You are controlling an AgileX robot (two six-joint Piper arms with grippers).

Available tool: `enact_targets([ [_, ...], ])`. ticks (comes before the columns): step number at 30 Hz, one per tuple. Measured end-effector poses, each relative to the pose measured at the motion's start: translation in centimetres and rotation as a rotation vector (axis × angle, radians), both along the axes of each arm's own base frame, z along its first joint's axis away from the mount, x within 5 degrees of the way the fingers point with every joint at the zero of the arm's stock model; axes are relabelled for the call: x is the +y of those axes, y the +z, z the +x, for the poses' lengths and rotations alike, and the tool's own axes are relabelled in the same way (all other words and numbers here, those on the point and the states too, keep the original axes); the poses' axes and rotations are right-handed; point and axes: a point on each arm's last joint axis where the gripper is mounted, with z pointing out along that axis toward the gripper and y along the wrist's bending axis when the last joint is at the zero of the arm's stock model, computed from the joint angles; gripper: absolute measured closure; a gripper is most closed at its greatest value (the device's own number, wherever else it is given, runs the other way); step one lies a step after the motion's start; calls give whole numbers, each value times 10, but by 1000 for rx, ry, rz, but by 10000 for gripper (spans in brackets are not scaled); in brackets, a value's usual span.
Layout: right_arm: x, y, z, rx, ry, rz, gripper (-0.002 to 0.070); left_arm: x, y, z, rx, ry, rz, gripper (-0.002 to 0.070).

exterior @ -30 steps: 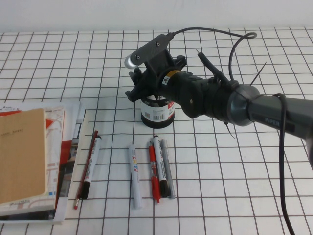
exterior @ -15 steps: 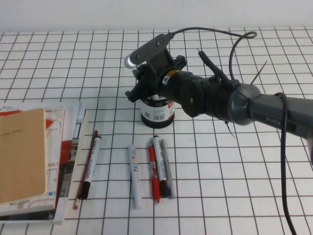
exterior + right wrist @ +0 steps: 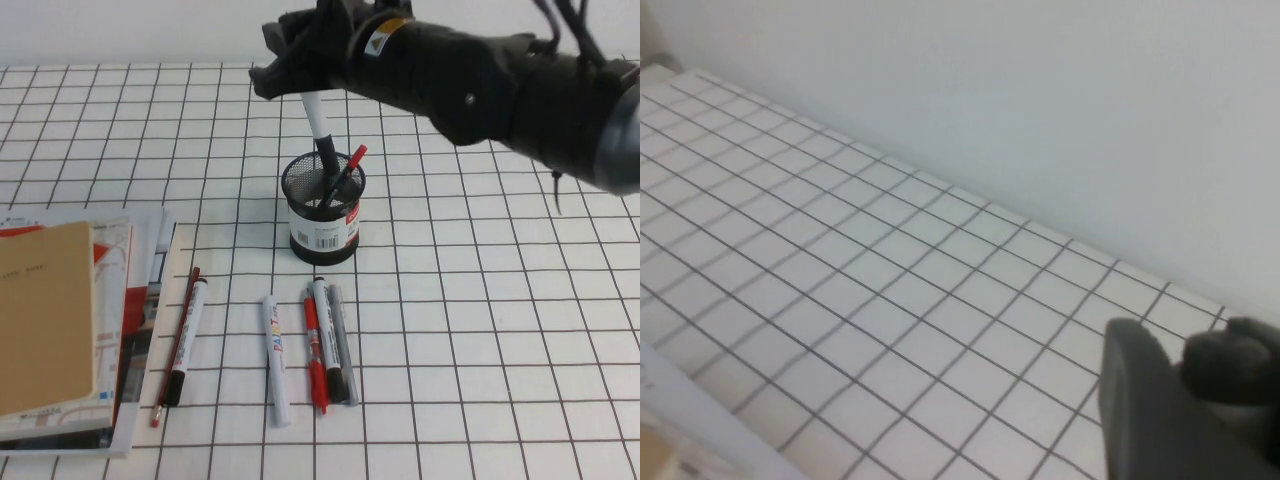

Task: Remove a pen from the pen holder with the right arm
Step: 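Take a marker out of the pen holder and lay it on the table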

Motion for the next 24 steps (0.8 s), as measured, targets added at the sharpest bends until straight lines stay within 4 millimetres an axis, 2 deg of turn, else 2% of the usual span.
enact_targets([
  [2,-7,18,-12,43,7,36,551,0,0,0,0,0,0,680],
  [5,-15,31,-27,150,20,57,551,0,0,0,0,0,0,679],
  [9,-21,32,-41,347,20,60,551,0,0,0,0,0,0,680],
  [17,-20,-2,-60,774,-36,-29,551,0,0,0,0,0,0,679],
  [20,-11,-19,-63,848,-40,-56,551,0,0,0,0,0,0,679],
  [24,5,-53,-68,911,-35,-74,551,0,0,0,0,0,0,679],
])
